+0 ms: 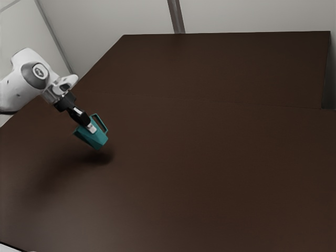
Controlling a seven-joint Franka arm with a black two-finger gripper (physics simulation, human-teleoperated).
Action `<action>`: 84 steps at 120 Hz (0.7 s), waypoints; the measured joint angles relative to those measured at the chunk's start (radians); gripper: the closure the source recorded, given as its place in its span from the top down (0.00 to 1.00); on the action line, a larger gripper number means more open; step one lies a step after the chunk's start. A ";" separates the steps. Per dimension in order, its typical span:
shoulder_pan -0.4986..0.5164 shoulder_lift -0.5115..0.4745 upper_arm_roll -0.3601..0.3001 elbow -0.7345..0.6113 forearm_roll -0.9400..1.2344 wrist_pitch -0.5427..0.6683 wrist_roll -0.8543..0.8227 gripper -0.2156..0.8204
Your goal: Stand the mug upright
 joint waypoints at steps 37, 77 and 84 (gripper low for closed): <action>0.006 -0.126 -0.164 -0.133 0.160 0.168 -0.181 0.04; -0.053 -0.194 -0.320 -0.255 0.240 0.297 -0.377 0.04; -0.072 -0.199 -0.339 -0.270 0.246 0.315 -0.404 0.04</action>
